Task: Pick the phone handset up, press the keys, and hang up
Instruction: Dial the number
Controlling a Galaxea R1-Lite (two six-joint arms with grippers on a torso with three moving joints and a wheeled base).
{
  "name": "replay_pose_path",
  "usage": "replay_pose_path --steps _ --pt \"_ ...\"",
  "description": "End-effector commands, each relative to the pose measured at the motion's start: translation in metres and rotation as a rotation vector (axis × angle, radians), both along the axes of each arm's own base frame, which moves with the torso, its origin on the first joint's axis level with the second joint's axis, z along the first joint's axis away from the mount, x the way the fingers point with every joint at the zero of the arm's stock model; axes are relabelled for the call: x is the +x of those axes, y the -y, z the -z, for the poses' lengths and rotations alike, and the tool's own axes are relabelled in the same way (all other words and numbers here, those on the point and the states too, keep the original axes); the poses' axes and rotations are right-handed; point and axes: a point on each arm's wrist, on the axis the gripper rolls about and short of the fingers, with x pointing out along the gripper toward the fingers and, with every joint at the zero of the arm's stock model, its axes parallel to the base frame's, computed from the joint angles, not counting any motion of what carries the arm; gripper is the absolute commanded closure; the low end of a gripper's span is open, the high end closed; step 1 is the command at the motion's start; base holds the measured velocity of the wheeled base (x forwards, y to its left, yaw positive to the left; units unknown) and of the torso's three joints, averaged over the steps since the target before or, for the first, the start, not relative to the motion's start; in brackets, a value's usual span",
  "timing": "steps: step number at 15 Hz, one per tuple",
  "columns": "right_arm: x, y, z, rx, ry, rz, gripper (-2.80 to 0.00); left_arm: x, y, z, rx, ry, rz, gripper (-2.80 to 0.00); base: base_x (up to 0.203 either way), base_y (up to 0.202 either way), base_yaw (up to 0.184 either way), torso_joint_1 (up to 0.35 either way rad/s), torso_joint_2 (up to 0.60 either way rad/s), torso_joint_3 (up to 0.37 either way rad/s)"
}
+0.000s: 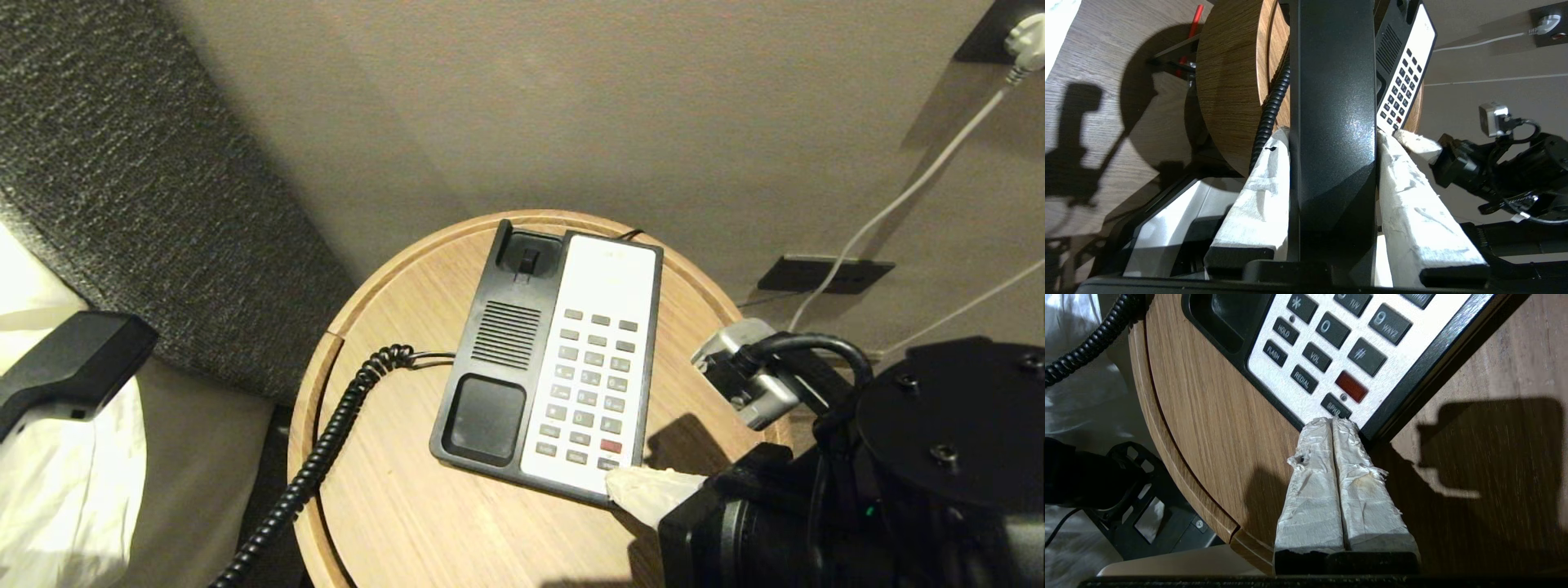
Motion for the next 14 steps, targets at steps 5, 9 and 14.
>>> replay_pose_path --steps 5,9,14 --pt "-0.003 0.008 -0.013 0.054 0.019 0.006 0.00 0.001 0.002 0.000 0.007 -0.011 -0.004 0.00 0.000 0.000 0.000 0.000 0.00 0.000" --pt "-0.001 0.003 -0.008 0.034 0.011 0.005 0.00 0.002 0.002 0.000 0.006 -0.010 -0.004 0.00 0.000 0.000 0.000 0.000 0.00 0.000" --pt "0.004 -0.009 -0.007 0.027 0.008 0.005 0.00 0.001 0.000 0.001 0.002 -0.007 -0.004 0.00 0.000 0.000 0.000 0.000 0.00 0.000"
